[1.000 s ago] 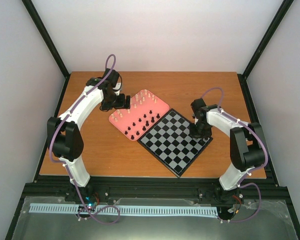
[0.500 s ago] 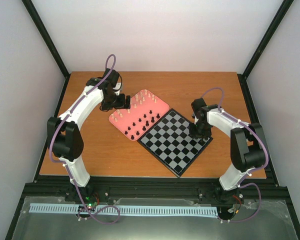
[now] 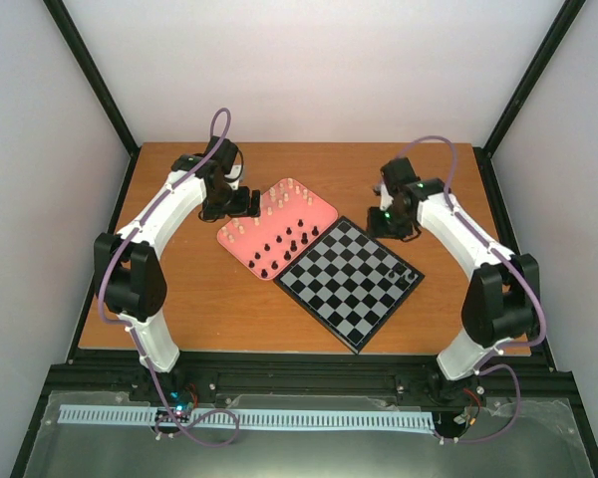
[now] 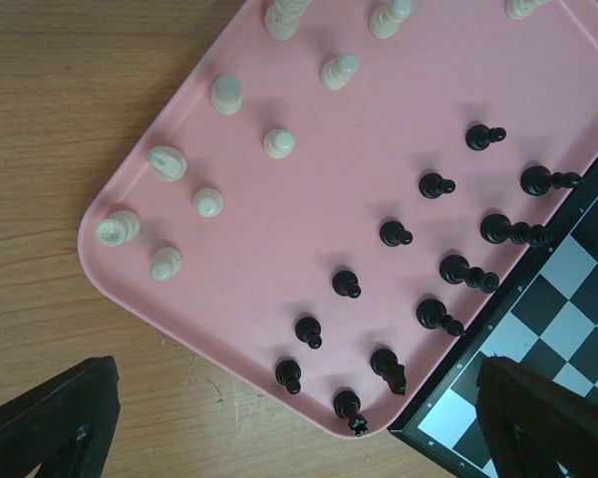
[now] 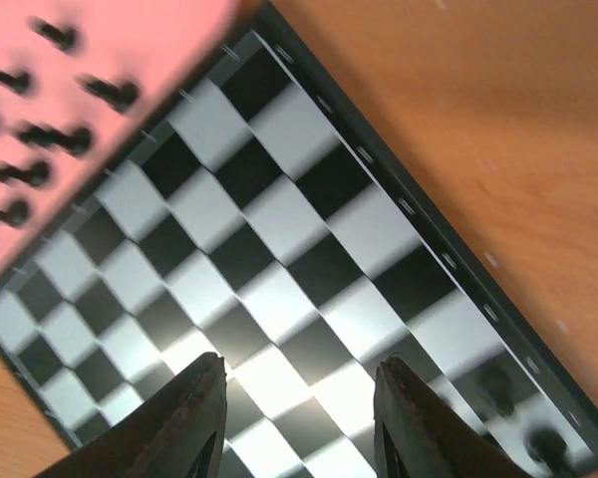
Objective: Set up the chess pieces on the board
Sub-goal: Pick up the chess piece from the storage box.
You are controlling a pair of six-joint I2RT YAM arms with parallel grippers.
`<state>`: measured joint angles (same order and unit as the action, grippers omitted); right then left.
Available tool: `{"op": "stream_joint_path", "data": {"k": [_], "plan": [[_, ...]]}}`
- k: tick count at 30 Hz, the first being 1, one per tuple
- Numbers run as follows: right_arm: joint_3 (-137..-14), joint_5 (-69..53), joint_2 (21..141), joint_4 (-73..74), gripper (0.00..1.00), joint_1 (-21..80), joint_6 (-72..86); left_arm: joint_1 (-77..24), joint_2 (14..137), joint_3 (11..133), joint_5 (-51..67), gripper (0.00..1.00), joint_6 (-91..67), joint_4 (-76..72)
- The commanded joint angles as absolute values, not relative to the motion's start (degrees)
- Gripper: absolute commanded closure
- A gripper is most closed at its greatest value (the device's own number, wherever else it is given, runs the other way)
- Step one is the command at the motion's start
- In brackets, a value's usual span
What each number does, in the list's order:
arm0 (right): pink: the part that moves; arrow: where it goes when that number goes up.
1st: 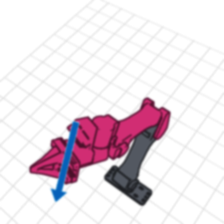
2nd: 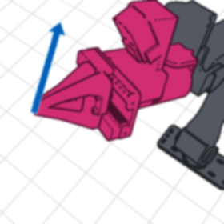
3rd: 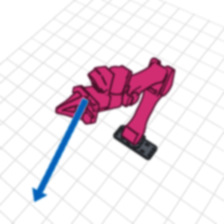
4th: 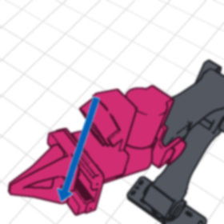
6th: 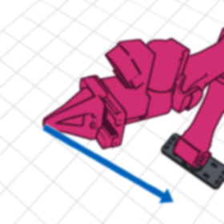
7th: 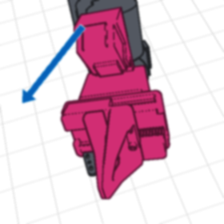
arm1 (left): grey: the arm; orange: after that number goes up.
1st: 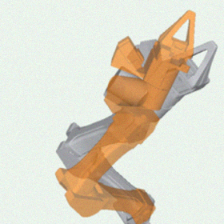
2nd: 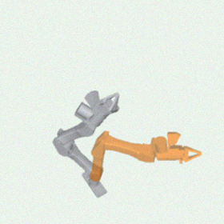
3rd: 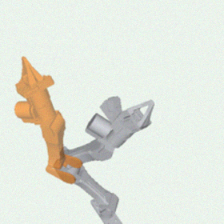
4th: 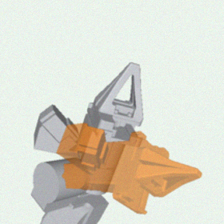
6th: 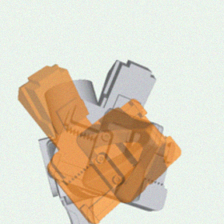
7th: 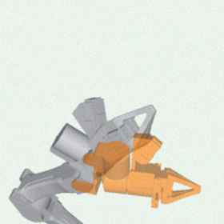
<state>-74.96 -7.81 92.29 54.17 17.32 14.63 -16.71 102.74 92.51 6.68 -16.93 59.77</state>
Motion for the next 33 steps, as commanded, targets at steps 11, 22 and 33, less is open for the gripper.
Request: {"op": "stream_joint_path", "data": {"k": [11,22,33], "plan": [[-106.4,-16.28,120.16,49.05,0.59,28.24,13.02,-16.44,102.68,93.98,5.98,0.0,-17.4,59.77],[-120.08,-14.48,134.4,50.81,0.6,31.17,10.75,-16.48,101.91,93.32,5.88,0.0,-17.44,59.5],[-124.72,-12.79,141.25,53.93,0.66,31.55,9.93,-16.45,102.16,93.04,6.1,0.0,-17.49,59.33]]}}
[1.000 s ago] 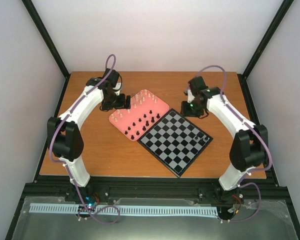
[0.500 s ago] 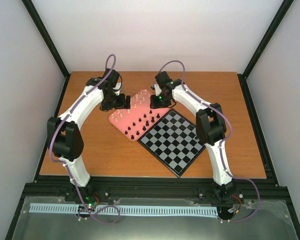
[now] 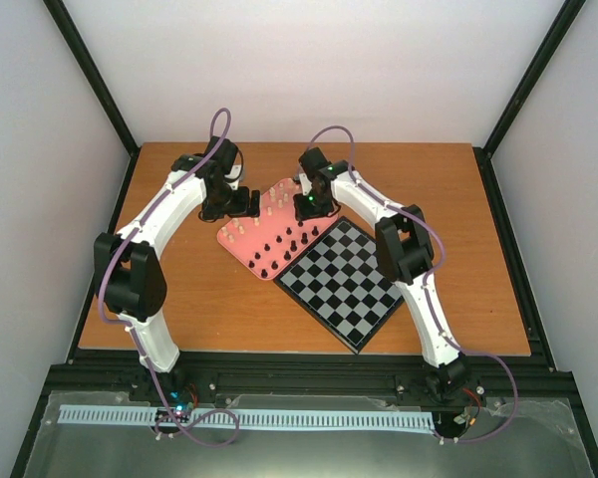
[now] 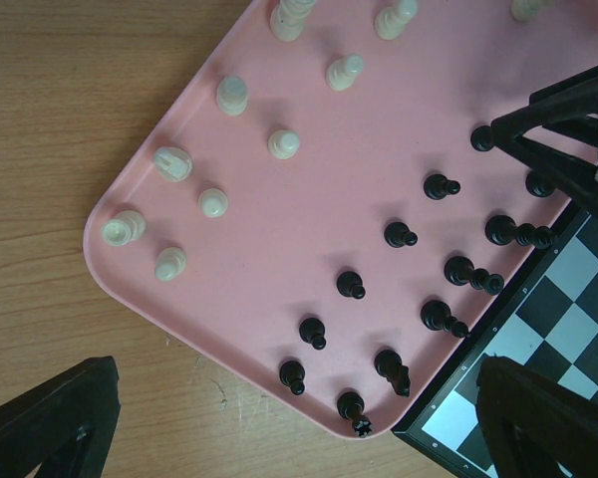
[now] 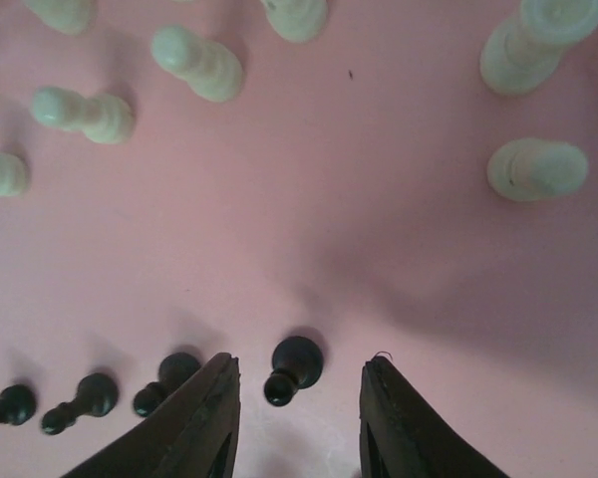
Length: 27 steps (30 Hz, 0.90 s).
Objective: Set up the chess pieces on the board
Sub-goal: Pick up the chess piece from the storage box.
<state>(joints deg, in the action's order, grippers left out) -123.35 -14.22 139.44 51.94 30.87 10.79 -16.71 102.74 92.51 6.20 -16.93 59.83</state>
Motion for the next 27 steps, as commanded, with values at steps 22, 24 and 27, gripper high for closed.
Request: {"op": "stream_joint_path", "data": {"k": [22,24,27], "plan": [[-129.69,-12.93,144.59,56.45,0.76,31.86,9.19,-16.44,102.36,92.37,6.21,0.0,-17.47,58.83],[-129.71,-13.0,144.57,56.52,0.76,31.9,9.12,-16.44,102.31,92.37,6.24,0.0,-17.42,58.83],[-129.67,-12.86,144.58,56.4,0.79,31.98,9.3,-16.44,102.33,92.2,6.25,0.0,-17.57,58.76]]}}
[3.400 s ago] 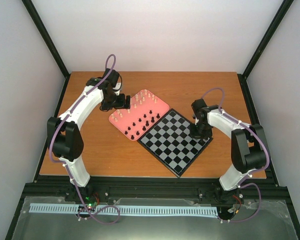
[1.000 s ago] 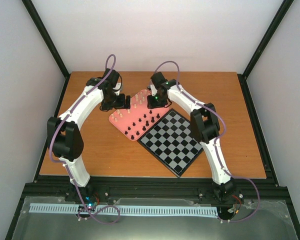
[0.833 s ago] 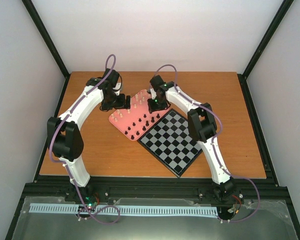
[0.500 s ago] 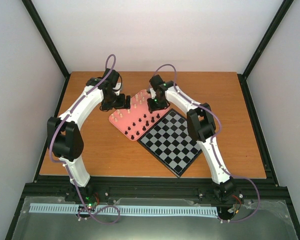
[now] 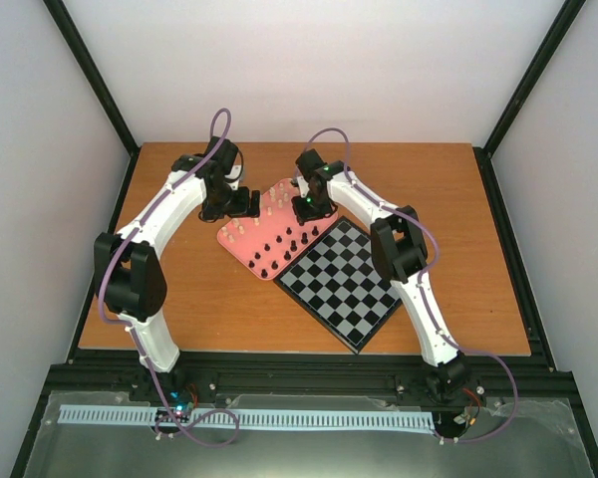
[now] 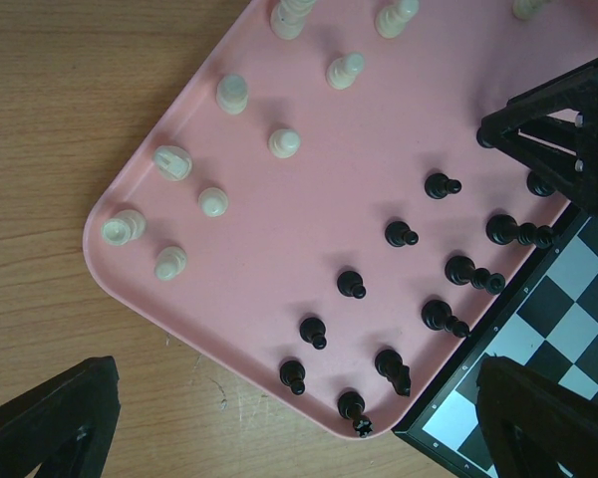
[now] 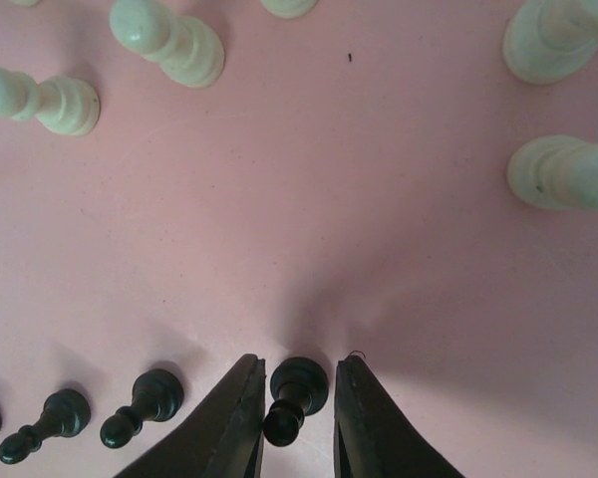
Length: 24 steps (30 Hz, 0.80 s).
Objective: Set up the chess pieces on the board
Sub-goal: Pick up the chess piece from the storage box.
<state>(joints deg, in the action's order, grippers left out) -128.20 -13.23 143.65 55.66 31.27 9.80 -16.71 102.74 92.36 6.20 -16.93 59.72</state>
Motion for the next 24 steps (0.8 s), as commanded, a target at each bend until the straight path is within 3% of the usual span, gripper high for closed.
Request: {"op": "stream_joint_path", "data": {"k": [1,12,24], "plan": [[-129.68,-12.9,144.58,56.42,0.79,31.99,9.31,-16.44,102.35,92.2,6.29,0.0,-17.56,58.72],[-130.08,-11.87,143.73,56.32,0.9,31.99,9.45,-16.48,102.32,92.65,6.29,0.0,-17.48,58.9],[-125.95,-9.34,129.26,54.72,0.91,29.39,11.82,-16.43,101.92,92.81,6.16,0.0,-17.39,59.13]]}}
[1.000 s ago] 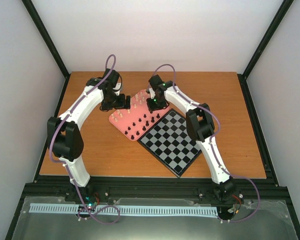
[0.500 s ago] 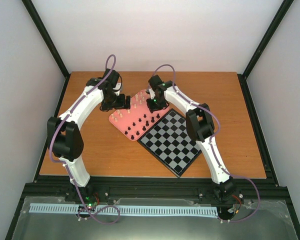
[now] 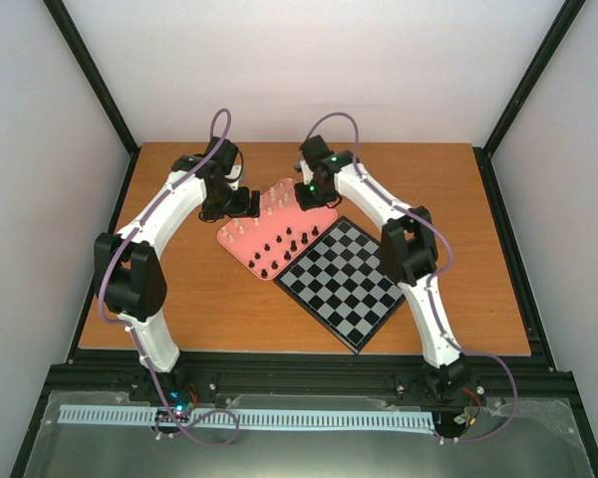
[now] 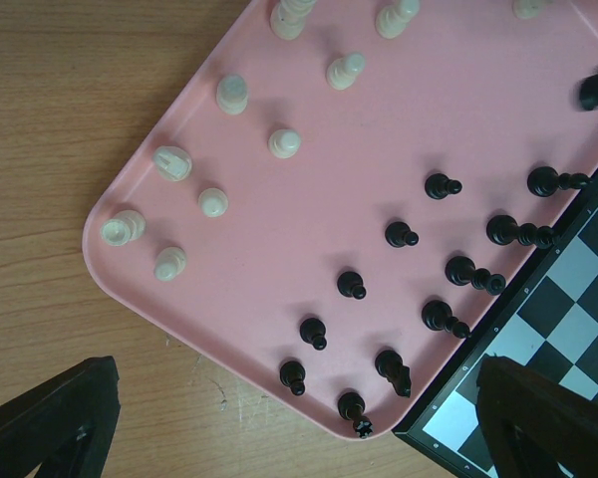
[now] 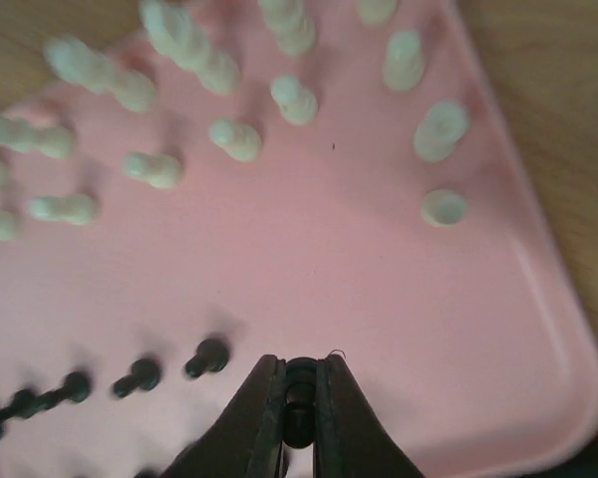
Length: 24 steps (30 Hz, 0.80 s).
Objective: Set up the chess pieces on the board
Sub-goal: Pick up the chess piece from the storage box, then place the chess piece on the chessboard.
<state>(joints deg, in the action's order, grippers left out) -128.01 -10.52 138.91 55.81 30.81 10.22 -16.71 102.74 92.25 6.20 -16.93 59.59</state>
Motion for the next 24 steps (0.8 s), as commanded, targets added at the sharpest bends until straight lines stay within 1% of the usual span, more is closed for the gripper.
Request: {"op": "stream_joint_path", "data": {"k": [1,7,13,20,24], "plan": [[-122.99,-9.17,127.33,54.49,0.92,28.85,12.12,-16.47,101.77,92.82,6.11,0.0,-17.4,59.11],[-103.78,-5.94,112.94,54.1,0.91,25.4,12.06,-16.43,101.42,92.81,6.03,0.0,-17.31,59.12],[-85.82,-2.11,99.85,55.31,0.92,24.81,12.68,-16.44,101.59,92.85,6.09,0.0,-17.39,59.05],[-69.64,-4.4,90.25,54.22,0.91,24.45,16.23,-16.44,101.69,92.64,6.82,0.0,-17.6,58.82],[-63.89,-5.1,86.69,52.59,0.91,24.32,17.5,-16.44,101.65,92.38,6.8,0.0,-17.67,58.8]]}}
